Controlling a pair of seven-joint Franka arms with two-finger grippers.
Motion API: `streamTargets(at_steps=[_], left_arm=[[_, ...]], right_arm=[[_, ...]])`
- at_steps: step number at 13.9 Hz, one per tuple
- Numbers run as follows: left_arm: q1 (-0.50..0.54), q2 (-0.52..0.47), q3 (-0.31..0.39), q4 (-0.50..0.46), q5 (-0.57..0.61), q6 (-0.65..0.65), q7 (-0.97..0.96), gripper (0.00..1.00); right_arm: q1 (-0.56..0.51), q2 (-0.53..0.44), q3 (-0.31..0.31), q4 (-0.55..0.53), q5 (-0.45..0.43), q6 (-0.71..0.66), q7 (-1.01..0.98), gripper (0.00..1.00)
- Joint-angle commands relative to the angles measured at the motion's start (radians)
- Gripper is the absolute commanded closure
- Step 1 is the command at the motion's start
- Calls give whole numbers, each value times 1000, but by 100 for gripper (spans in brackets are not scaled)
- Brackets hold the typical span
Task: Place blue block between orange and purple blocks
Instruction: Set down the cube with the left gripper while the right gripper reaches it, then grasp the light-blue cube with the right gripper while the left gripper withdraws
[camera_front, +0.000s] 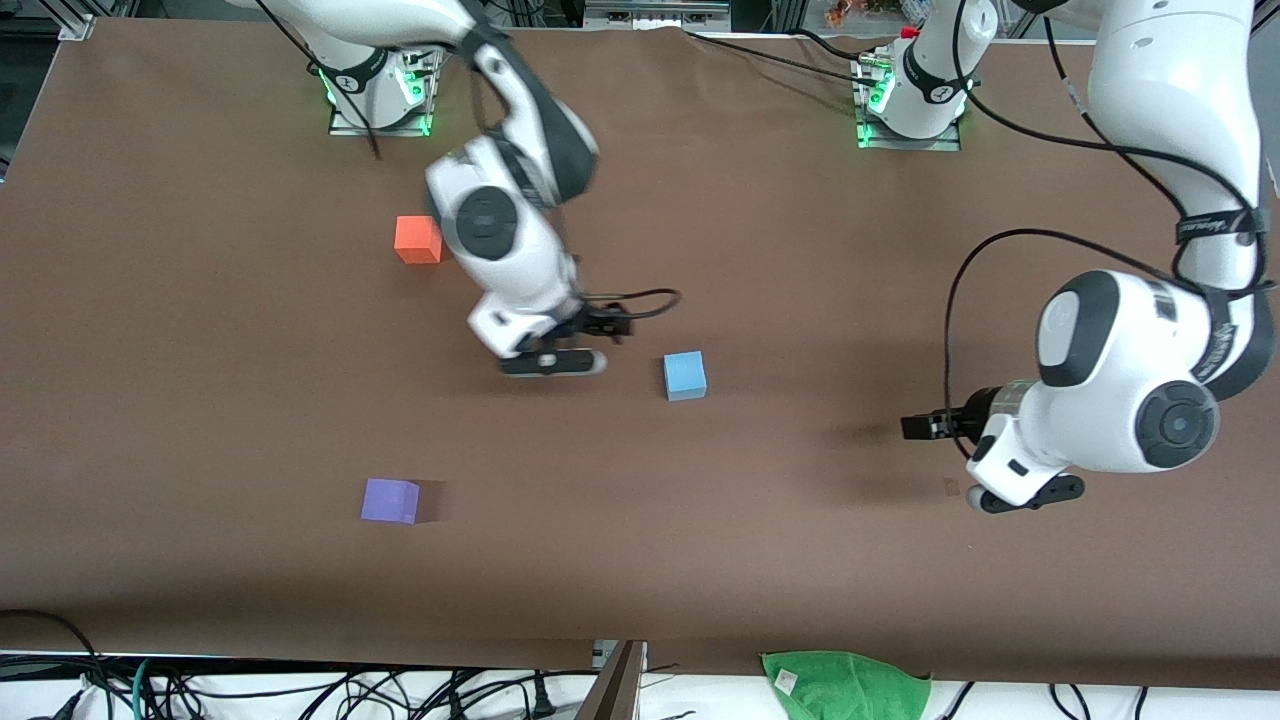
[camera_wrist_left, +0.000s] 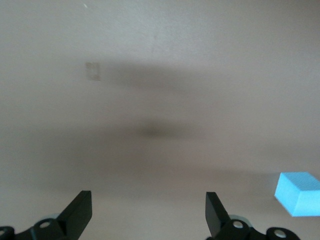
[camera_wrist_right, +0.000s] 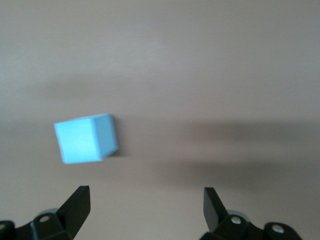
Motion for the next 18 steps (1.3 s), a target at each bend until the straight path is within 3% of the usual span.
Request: streamTargets(at_steps=[1,3,6,11,13,15,18], left_arm=[[9,-85,0,-10,34,-57,66,0],[23,-126,-3,-7,27,-112,67,0],[17,-272,0,-33,36,-148,67,0],[26,-494,5,-198,34,-211,102,0],[30,-570,70,-286,24,-229,191,0],[24,-616,97,-343,22,-232,231,0],[20,-645,130,-407,22,-228,234,0]], right_arm=[[103,212,-27,207,-68,85,170,0],[125,283,-27,272,-129,110,242,0],[137,317,-29,284,-131,142,245,0],[146,343,-29,286,-148,181,248,2],[148,349,-29,286,-148,199,273,4],[148,352,-30,286,-149,199,273,14],[148,352,-30,286,-151,199,273,49]])
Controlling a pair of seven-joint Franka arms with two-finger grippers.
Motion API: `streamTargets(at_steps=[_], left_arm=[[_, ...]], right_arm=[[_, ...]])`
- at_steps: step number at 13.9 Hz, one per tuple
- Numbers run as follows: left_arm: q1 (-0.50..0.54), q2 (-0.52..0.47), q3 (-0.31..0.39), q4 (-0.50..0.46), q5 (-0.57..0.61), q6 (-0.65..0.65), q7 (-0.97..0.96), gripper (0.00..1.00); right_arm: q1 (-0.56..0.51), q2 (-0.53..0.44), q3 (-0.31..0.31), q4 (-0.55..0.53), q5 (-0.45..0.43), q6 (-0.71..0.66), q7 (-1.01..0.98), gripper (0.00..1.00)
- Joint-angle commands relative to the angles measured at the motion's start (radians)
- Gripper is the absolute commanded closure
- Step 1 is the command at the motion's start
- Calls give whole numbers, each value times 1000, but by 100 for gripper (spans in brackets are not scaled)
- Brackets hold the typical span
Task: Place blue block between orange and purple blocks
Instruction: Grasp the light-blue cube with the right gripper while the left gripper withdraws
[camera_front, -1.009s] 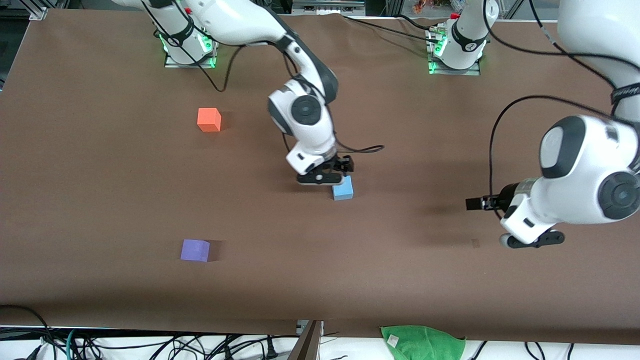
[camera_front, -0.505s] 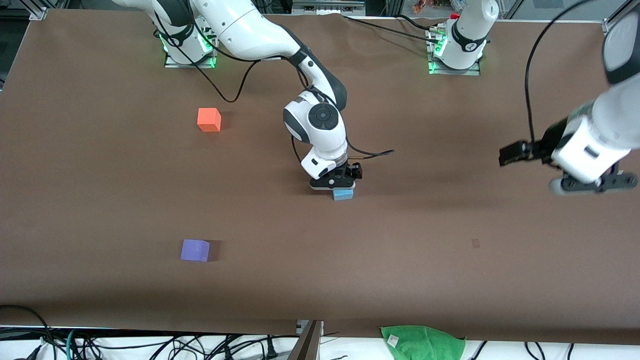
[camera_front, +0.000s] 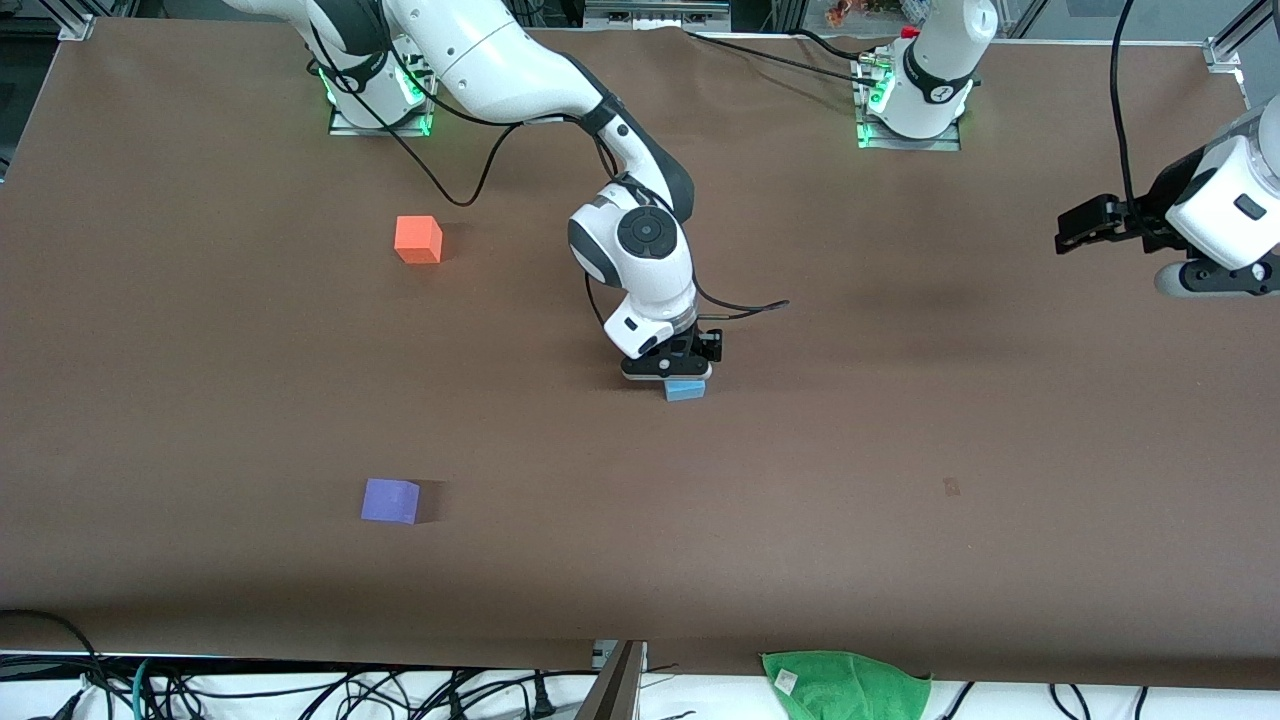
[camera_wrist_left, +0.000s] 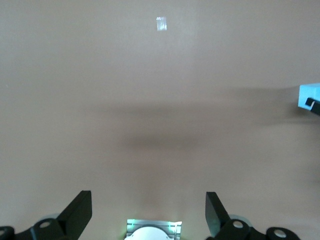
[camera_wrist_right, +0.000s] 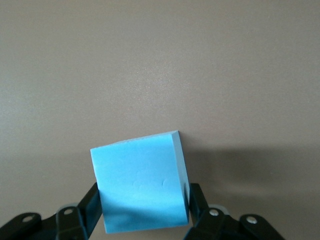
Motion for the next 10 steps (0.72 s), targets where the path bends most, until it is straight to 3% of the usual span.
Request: streamTargets(at_steps=[1,5,10], left_arm=[[-9,-48,24,-73,7,18,27,0],[-6,-22,18,-56,5,18,24,0],[6,-3,23,-30,-11,20,24,0]], right_arm=[[9,24,-8,35,-16,5,23,59],[-10,-1,-9,35,-14,-18,-6,77],[-150,-161,-8,-25,1,-246,-231,80]])
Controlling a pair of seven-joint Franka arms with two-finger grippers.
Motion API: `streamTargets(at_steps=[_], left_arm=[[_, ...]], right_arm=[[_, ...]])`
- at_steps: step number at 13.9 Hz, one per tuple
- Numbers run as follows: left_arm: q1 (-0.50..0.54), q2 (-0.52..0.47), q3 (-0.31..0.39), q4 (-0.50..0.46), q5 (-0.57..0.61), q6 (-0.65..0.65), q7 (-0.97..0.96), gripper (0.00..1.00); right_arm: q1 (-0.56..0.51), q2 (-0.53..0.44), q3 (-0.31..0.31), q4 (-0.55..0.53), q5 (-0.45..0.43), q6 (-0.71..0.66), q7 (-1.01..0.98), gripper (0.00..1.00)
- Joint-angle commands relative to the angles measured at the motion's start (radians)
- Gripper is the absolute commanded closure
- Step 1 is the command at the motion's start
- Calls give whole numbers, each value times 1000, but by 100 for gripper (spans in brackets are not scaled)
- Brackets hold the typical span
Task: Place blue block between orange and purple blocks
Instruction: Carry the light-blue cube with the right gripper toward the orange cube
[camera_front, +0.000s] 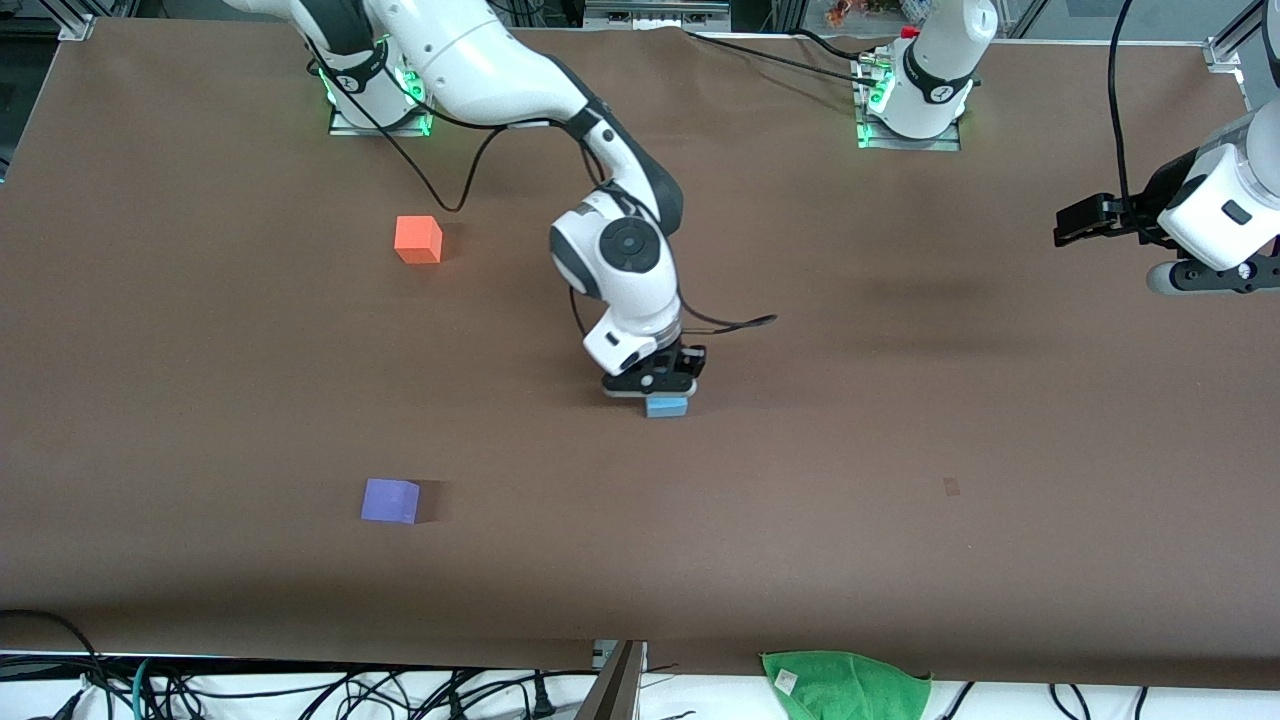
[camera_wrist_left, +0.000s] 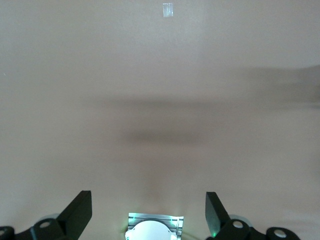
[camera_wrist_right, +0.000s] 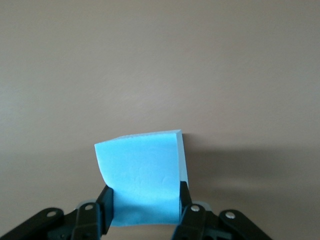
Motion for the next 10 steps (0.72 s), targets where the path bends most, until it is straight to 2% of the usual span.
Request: streamTargets(at_steps=[1,4,6,8,10], left_arm=[[9,16,4,28,-12,9,20,0],[9,20,4,34,-20,9,20,0],[9,27,4,42,-32,9,18,0],[9,28,4,42,-32,9,18,0],[7,28,4,42,-32,9,18,0]], right_arm=[[-101,-142,15,-89,5,-137,-145,80],[-194,-278,15,-260,8,-156,-289,80],[-280,-396,15,-453,37,-144,-456,79],[-337,-528,8,-688,54,-46,-545,79],[-357,-606,-24,-895,54,118,-605,79]])
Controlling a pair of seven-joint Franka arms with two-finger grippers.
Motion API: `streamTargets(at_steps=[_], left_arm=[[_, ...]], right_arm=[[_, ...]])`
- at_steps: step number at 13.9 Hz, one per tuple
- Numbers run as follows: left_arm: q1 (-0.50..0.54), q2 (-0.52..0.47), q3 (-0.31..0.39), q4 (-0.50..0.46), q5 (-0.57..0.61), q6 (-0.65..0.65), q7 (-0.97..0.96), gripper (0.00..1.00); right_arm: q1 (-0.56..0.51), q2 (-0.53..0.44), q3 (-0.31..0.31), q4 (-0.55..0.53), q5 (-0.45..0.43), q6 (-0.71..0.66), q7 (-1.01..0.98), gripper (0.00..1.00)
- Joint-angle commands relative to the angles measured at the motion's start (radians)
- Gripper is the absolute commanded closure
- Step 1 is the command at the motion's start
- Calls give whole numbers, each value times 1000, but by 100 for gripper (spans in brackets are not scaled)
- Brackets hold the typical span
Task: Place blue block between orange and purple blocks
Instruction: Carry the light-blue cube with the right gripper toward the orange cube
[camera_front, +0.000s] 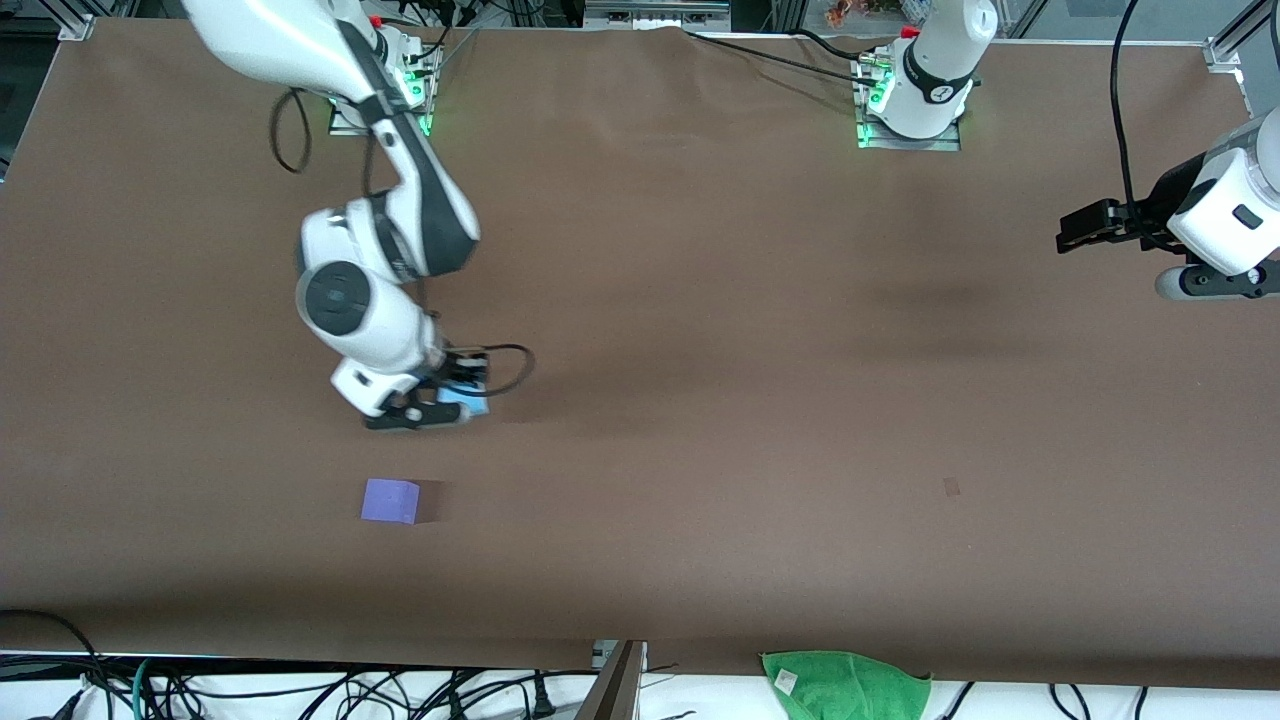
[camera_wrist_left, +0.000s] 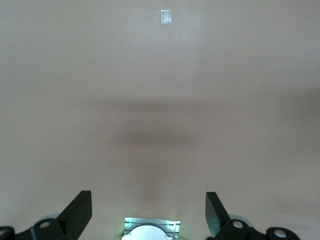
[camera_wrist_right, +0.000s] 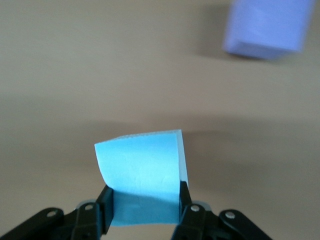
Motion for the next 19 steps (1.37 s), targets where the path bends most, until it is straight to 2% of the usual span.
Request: streamTargets(at_steps=[1,3,5,7,10,12,14,17,18,19], left_arm=[[3,22,0,34,-17,-6,18,0],[3,23,0,34,-17,-6,18,0],[3,23,0,34,-19,-6,20,0],[3,23,2,42,-17,-6,18,0],[3,25,0,45,-19,-6,18,0],[1,25,2,46,-19,-6,15,0],[1,25,0,46,-19,-6,15,0],[-2,25,0,46,-19,-6,9,0],[0,27,0,46,-20,-6,9,0],[1,33,0,46,-23,-6,10,0]], right_arm=[[-10,-167,-39,-345,16,209,-87,79],[-12,-169,-69,-407,16,283,-127,79],[-21,-153,-73,-409,35,291,-127,76],[-40,-133,-75,-404,126,300,-128,75],[-40,-116,-73,-403,165,319,-127,70],[-32,-95,-69,-401,257,363,-127,67],[-29,-80,-67,-401,271,379,-125,67],[-29,-78,-66,-401,271,380,-125,59],[-29,-78,-66,-401,271,380,-125,44],[-29,-77,-66,-401,271,380,-119,2]])
